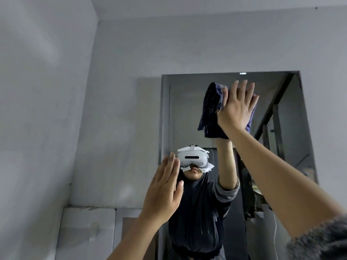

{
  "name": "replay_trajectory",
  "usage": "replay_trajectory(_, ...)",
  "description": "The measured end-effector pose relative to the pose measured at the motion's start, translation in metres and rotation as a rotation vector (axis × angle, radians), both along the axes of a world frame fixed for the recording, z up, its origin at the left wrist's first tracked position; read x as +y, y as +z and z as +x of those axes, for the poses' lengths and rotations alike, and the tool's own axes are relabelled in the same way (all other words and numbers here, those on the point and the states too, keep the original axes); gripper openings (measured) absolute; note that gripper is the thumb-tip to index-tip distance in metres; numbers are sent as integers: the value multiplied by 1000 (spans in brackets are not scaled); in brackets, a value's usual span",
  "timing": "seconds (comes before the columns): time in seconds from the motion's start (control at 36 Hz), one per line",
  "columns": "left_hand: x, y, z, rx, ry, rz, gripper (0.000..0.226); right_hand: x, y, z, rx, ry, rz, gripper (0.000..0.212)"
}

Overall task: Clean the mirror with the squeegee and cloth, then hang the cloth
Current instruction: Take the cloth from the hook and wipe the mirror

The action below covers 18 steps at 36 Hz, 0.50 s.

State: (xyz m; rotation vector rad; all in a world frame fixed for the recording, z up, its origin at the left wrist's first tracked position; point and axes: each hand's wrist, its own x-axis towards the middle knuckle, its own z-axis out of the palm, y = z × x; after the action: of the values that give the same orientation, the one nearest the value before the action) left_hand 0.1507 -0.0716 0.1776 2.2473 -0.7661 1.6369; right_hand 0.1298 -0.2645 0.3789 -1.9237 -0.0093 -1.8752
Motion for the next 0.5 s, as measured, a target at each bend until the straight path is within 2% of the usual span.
replay_trajectory(0.11, 5, -9, -1, 5, 13, 19, 59, 57, -1, 3, 16, 41, -171, 76)
replay_trajectory(0.22, 7, -18, -3, 16, 4, 14, 58, 103, -7, 8, 49, -17, -412, 94)
replay_trajectory(0.42, 5, -21, -1, 26, -1, -5, 57, 98, -7, 10, 63, -134, -653, 92)
replay_trajectory(0.5, 5, -21, 0, 21, 0, 0, 59, 63, -7, 5, 59, -158, -659, 91)
